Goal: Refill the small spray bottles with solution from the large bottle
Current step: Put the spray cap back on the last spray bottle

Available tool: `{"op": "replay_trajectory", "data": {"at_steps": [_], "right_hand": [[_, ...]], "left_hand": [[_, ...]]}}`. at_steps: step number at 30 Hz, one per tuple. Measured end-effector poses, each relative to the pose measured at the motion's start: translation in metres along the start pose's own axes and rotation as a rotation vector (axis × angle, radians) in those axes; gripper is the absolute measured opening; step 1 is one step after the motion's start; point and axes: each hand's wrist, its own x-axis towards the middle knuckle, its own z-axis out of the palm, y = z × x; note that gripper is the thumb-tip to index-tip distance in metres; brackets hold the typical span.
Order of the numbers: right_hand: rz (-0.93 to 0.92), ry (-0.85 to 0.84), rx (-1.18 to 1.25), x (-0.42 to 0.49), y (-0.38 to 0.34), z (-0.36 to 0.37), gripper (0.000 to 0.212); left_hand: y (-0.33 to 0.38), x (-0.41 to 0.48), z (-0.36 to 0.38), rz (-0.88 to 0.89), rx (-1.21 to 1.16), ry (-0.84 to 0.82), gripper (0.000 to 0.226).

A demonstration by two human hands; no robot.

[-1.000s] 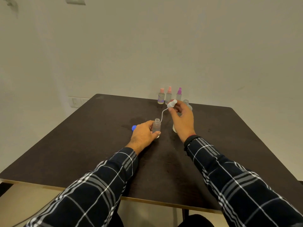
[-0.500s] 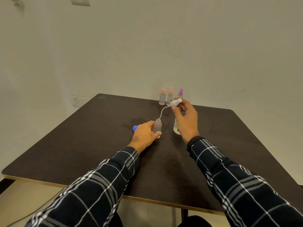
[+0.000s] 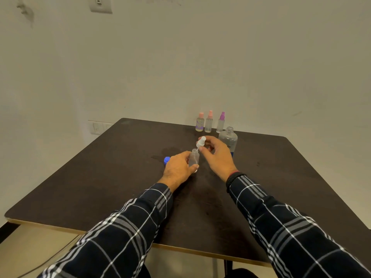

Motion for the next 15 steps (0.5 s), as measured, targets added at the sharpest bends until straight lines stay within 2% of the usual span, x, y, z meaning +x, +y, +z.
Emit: {"op": "replay_trajectory", "data": {"at_steps": [9, 15], "right_hand": [[0.153, -0.106, -0.169, 0.007, -0.001, 0.012, 0.036], [0.134, -0.133, -0.346, 0.015, -0.007, 0.009, 0.027]], "left_hand": [[-0.002, 0.002, 0.001, 0.008, -0.025, -0.013, 0.043], [-0.005, 0.002, 0.002, 0.023, -0.041, -0.014, 0.04]]}}
